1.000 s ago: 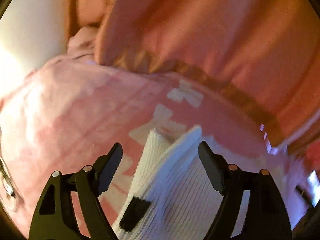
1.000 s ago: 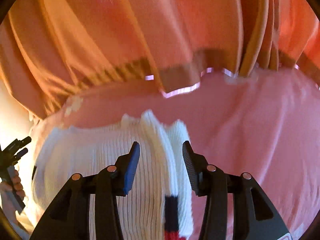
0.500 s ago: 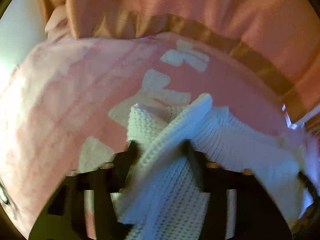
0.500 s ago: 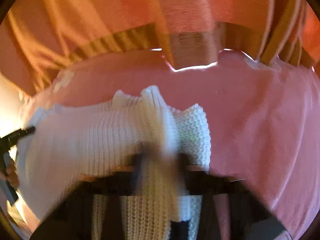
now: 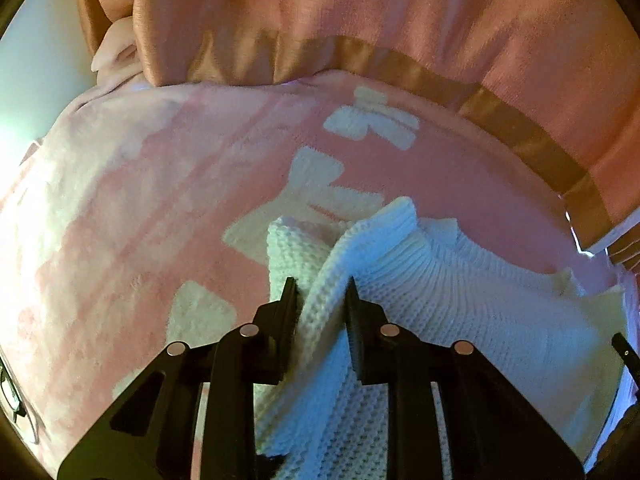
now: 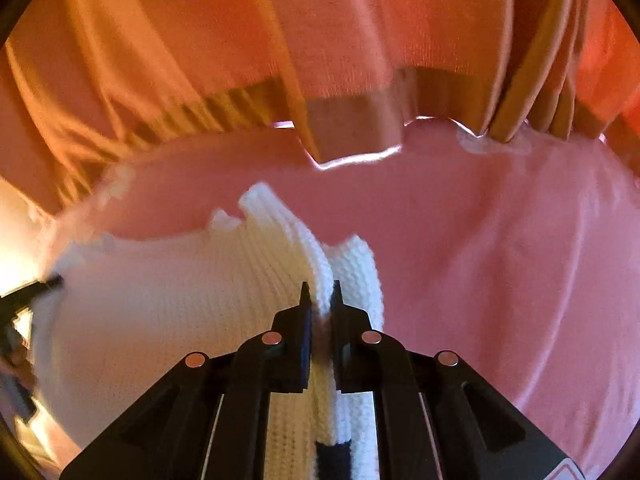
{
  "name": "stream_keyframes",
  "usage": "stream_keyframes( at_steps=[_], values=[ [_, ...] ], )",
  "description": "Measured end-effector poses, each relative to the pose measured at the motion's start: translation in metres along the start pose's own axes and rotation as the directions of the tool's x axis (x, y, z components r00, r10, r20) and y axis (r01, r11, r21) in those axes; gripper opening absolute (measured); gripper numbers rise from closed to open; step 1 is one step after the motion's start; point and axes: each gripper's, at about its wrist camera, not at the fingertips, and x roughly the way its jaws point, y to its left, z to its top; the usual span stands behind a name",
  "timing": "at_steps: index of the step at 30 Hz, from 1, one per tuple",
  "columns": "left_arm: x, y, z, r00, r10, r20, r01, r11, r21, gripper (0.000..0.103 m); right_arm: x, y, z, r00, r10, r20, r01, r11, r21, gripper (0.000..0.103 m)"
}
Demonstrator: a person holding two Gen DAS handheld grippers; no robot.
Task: Fold small clothes
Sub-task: 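Grasp the folded sweater edge with both grippers and lift it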
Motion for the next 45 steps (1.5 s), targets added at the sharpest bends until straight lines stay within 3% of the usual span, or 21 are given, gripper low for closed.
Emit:
stream_keyframes(
  at_steps=[1,3,6,8,10,11,14,17,19,20,24,25,27,28,29,37,39,40,42,45],
  values=[
    [-0.001,-0.002,0.0,1.0,0.006,0.002,-0.006,1.0,0.004,0.023,0.009,-0.001,-0.004,0.999,-0.03,-0.042,0.03,1.0,-0.001,0.008],
    [-0.009,-0.008,-0.001,0.999,0.022,0.023,-0.023,1.0,0.017,0.026,0.006,-0.003,-0.003,0.999,-0.033,-0.04,0.035,0.999,0.035,0.01],
    [-0.034,-0.021,-0.001,0.993,0.042,0.108,-0.046,0.998,0.036,0.029,-0.03,0.016,0.011,0.995,-0.038,0.096,0.039,0.999,-0.008,0.014],
    [-0.049,-0.032,-0.002,0.986,0.027,0.163,-0.037,0.997,0.06,0.042,-0.05,0.032,0.014,0.983,-0.028,0.179,0.041,0.997,-0.07,0.016],
    [-0.05,-0.04,-0.005,0.983,0.011,0.181,-0.029,0.995,0.093,0.049,-0.043,0.038,0.014,0.988,0.027,0.154,-0.012,0.996,-0.093,0.014],
    [-0.044,-0.046,-0.008,0.985,0.025,0.171,-0.047,0.99,0.13,0.049,-0.027,0.038,0.011,0.995,0.022,0.099,-0.012,0.995,-0.098,0.007],
    [-0.021,-0.05,-0.017,0.991,0.076,0.114,-0.095,0.98,0.176,0.049,0.018,0.013,-0.007,0.997,-0.046,-0.054,0.043,0.998,-0.042,0.004],
    [-0.017,-0.047,-0.018,0.994,0.069,0.089,-0.083,0.985,0.154,0.049,-0.002,0.006,-0.001,1.0,0.015,-0.009,-0.015,1.0,0.025,0.004],
    [-0.025,-0.049,-0.018,0.992,0.053,0.111,-0.07,0.986,0.154,0.049,-0.023,0.012,0.003,0.997,-0.002,0.081,0.002,1.0,-0.005,0.006],
    [-0.028,-0.051,-0.018,0.991,0.055,0.125,-0.075,0.984,0.163,0.049,-0.024,0.013,0.002,0.996,-0.015,0.086,0.016,1.0,-0.016,0.01],
    [-0.025,-0.058,-0.024,0.991,0.065,0.116,-0.087,0.977,0.195,0.049,0.007,-0.001,-0.009,0.995,-0.092,-0.032,0.093,0.996,0.009,0.011],
    [-0.024,-0.059,-0.025,0.992,0.067,0.11,-0.088,0.976,0.199,0.049,0.008,-0.005,-0.007,0.997,-0.069,-0.037,0.071,0.997,0.039,0.014],
    [-0.023,-0.061,-0.025,0.992,0.072,0.101,-0.091,0.975,0.204,0.049,-0.001,-0.011,-0.001,0.999,-0.053,-0.01,0.054,0.996,0.072,0.037],
    [-0.024,-0.061,-0.025,0.992,0.074,0.105,-0.094,0.974,0.205,0.051,-0.005,-0.013,0.001,0.998,-0.064,0.012,0.063,0.996,0.07,0.058],
    [-0.024,-0.06,-0.024,0.991,0.079,0.111,-0.1,0.974,0.202,0.055,-0.006,-0.012,0.002,0.997,-0.072,0.022,0.071,0.996,0.06,0.063],
    [-0.021,-0.052,-0.021,0.994,0.078,0.08,-0.091,0.98,0.176,0.058,0.016,-0.007,-0.009,0.997,-0.024,-0.08,0.027,0.999,0.031,0.068],
    [-0.02,-0.047,-0.021,0.995,0.077,0.068,-0.088,0.982,0.166,0.064,0.021,-0.009,-0.014,0.994,-0.01,-0.109,0.013,1.0,0.025,0.073],
    [-0.02,-0.042,-0.02,0.997,0.058,0.06,-0.066,0.986,0.152,0.07,0.021,-0.012,-0.015,0.993,0.005,-0.12,-0.001,0.999,0.036,0.075],
    [-0.019,-0.024,-0.017,0.999,-0.024,0.026,0.022,0.997,0.078,0.072,0.022,-0.02,-0.018,0.988,0.055,-0.141,-0.044,0.996,0.077,0.077],
    [-0.016,0.005,-0.014,0.988,-0.156,-0.009,0.155,0.985,-0.069,0.077,0.03,-0.027,-0.022,0.974,0.148,-0.171,-0.123,0.981,0.151,0.077]
  ],
)
